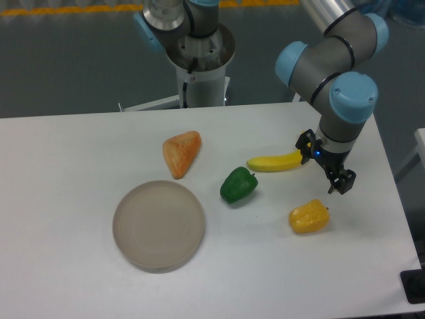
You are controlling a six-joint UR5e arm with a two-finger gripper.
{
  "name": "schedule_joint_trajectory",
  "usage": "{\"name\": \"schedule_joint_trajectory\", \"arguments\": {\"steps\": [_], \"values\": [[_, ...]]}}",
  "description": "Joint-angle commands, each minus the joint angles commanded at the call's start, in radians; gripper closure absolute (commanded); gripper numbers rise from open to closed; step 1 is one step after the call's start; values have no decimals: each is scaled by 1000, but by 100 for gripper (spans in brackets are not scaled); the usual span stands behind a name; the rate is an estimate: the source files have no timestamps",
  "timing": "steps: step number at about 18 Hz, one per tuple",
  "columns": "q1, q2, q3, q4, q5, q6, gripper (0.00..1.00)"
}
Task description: Pick up the yellow pepper from the table
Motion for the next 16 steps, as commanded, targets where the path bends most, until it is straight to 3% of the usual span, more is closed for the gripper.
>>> {"name": "schedule_joint_trajectory", "arguments": {"steps": [7, 13, 16], "values": [[-2, -2, -2, 8, -5, 0, 0], [-2, -5, 2, 51, -53, -11, 0], [-2, -31, 34, 58, -60, -2, 0]]}}
